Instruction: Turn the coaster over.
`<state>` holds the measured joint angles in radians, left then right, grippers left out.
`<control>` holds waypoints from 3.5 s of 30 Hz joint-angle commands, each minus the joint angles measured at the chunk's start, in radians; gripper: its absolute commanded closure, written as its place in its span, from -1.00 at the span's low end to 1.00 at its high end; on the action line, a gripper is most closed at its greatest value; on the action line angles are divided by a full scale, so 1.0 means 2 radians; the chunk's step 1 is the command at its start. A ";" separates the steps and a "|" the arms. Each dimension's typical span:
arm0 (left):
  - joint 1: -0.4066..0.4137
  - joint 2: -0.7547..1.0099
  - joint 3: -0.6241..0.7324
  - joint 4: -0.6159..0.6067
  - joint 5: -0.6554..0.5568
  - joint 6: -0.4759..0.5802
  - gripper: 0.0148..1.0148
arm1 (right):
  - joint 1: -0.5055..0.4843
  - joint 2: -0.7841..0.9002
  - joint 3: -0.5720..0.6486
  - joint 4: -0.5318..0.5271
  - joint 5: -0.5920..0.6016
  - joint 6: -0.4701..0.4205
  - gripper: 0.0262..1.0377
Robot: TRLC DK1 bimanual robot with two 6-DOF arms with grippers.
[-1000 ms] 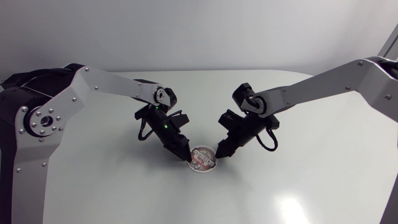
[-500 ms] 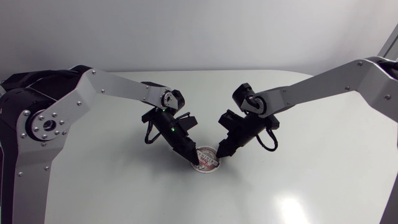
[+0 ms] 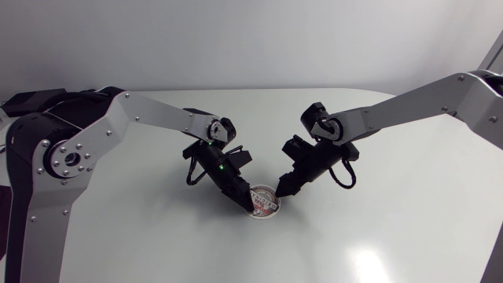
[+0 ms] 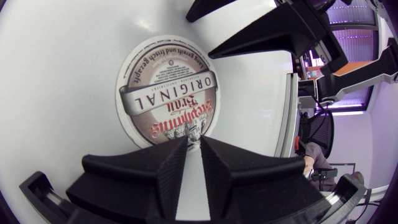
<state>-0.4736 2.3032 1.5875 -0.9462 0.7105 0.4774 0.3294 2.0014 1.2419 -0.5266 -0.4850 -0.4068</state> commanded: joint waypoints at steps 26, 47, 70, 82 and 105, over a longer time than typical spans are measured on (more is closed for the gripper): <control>-0.017 0.026 -0.033 0.028 -0.020 -0.012 0.64 | 0.014 0.049 0.036 -0.106 -0.111 0.008 0.56; -0.016 -0.024 -0.056 0.024 -0.029 -0.010 0.64 | 0.006 0.072 0.052 -0.128 -0.139 0.005 0.85; -0.012 -0.040 -0.076 -0.025 -0.045 0.031 0.64 | -0.005 0.055 0.028 -0.106 -0.121 0.012 -0.21; -0.022 -0.012 -0.075 -0.002 -0.044 0.024 0.64 | -0.018 0.042 0.011 -0.102 -0.118 0.012 -0.21; -0.039 -0.005 -0.073 0.018 -0.044 0.008 0.64 | 0.018 0.067 0.000 -0.118 -0.141 0.026 -0.26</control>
<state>-0.5323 2.2204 1.4548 -0.9516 0.6548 0.5037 0.3351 2.0785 1.2682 -0.7269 -0.7666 -0.3775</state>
